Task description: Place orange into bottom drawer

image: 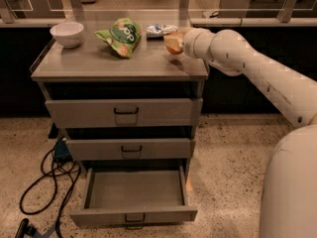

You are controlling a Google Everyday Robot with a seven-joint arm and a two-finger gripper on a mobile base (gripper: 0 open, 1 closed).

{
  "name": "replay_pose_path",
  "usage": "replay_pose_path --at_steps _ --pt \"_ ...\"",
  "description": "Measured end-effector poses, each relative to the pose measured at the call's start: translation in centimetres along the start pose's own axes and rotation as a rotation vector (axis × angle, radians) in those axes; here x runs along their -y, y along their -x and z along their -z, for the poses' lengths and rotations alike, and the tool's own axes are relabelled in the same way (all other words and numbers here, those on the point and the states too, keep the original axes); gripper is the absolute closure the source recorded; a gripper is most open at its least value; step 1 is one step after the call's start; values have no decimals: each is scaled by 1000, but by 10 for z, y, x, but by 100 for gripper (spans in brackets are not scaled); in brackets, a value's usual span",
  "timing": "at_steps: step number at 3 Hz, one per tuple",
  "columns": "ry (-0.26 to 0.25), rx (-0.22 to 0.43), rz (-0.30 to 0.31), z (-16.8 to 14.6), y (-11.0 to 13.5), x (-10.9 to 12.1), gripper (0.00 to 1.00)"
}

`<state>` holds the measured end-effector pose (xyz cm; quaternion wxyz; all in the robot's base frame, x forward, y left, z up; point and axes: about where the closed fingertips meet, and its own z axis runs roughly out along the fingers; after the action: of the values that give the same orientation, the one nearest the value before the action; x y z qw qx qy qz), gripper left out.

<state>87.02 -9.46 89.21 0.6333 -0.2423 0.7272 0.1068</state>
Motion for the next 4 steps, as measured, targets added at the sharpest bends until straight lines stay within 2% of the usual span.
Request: replay_pose_path --at_steps 1,2,3,4 --pt "-20 64 71 12 57 -5 100" --pt "-13 118 107 38 123 -20 100" --pt "-17 111 93 37 119 -21 100" --pt "49 58 -69 -5 89 -29 100"
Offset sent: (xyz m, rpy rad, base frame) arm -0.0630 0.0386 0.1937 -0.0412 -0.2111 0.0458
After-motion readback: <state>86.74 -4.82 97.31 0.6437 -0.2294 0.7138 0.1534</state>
